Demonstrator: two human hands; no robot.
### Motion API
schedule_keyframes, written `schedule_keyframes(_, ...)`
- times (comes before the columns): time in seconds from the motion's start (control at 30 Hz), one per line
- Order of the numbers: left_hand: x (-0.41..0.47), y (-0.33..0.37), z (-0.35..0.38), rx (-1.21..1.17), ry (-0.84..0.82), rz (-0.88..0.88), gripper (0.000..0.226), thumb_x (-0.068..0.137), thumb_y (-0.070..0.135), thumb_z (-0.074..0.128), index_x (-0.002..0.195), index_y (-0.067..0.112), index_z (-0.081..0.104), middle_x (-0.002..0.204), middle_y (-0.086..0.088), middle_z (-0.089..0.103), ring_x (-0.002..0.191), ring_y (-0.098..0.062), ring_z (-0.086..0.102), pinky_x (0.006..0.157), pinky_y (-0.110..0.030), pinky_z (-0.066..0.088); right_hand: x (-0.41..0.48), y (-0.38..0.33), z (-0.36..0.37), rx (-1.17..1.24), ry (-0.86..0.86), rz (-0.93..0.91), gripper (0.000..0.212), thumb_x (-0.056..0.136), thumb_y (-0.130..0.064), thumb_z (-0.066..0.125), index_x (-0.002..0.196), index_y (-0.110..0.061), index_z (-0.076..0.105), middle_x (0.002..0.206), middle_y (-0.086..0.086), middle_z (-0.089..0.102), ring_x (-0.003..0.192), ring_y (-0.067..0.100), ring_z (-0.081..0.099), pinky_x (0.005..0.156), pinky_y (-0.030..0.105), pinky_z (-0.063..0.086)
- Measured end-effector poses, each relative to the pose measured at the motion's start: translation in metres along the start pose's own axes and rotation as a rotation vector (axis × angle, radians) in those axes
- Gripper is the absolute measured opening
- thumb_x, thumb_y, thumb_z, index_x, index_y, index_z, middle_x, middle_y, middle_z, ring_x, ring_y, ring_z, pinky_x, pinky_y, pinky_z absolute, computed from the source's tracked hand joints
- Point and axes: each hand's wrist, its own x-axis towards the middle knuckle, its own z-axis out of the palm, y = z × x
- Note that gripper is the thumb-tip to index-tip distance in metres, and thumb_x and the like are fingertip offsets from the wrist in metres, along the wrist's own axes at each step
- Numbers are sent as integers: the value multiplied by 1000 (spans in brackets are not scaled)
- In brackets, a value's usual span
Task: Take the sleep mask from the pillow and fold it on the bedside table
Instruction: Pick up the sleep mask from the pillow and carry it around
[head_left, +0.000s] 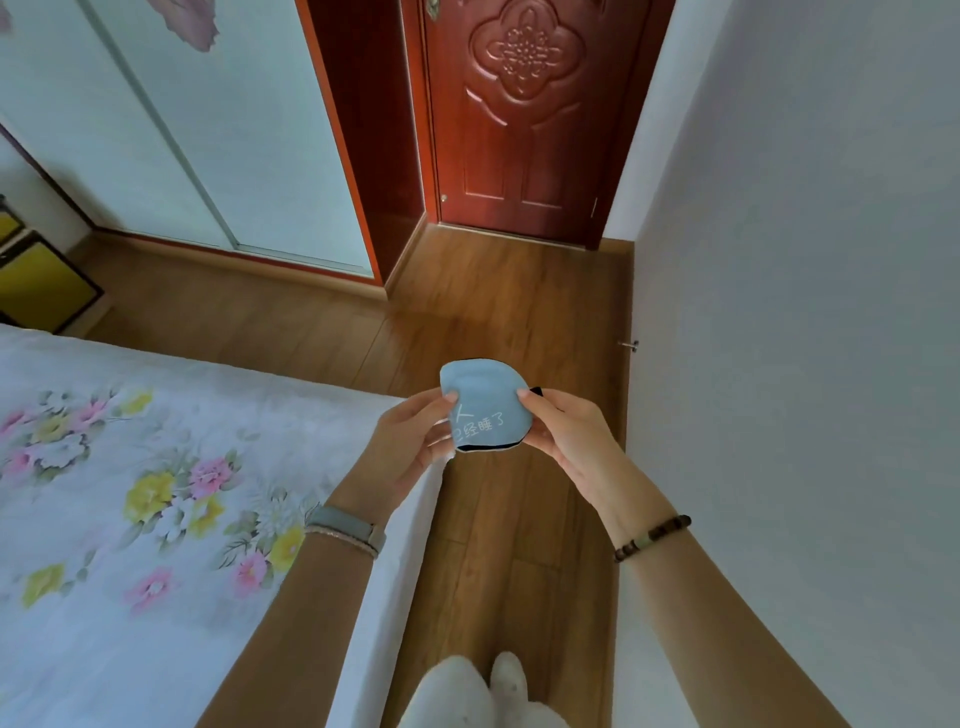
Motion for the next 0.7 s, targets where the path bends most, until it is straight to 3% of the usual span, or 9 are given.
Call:
schedule_keyframes(0.23, 95, 42, -16, -17, 17, 21, 33, 96, 25, 58, 127, 14, 63, 123, -13, 68, 118, -27, 65, 98, -41, 53, 100, -44, 8, 48, -37, 32, 5, 92, -20, 67, 93, -17, 70, 96, 0, 75, 92, 15, 75, 71, 24, 60)
schedule_keyframes(0.4, 174, 72, -35, -67, 4, -1, 40, 93, 28, 62, 130, 13, 60, 125, -13, 68, 118, -26, 65, 98, -40, 53, 180, -75, 18, 35, -40, 36, 8, 92, -20, 67, 96, -15, 70, 105, 5, 74, 96, 16, 74, 71, 22, 60)
schedule_keyframes(0.5, 219, 97, -48, -85, 2, -11, 39, 93, 26, 63, 129, 13, 60, 125, -12, 68, 118, -25, 66, 100, -41, 52, 230, -99, 29, 25, -39, 52, 12, 93, -20, 66, 100, -12, 69, 109, 8, 74, 100, 18, 73, 73, 24, 61)
schedule_keyframes(0.7, 298, 162, -69, -90, 62, 10, 33, 94, 22, 62, 125, 11, 62, 118, -9, 73, 110, -22, 70, 84, -30, 60, 315, -151, 53, 44, -62, 47, 21, 93, -20, 66, 109, -6, 69, 112, 10, 74, 106, 20, 72, 88, 34, 60)
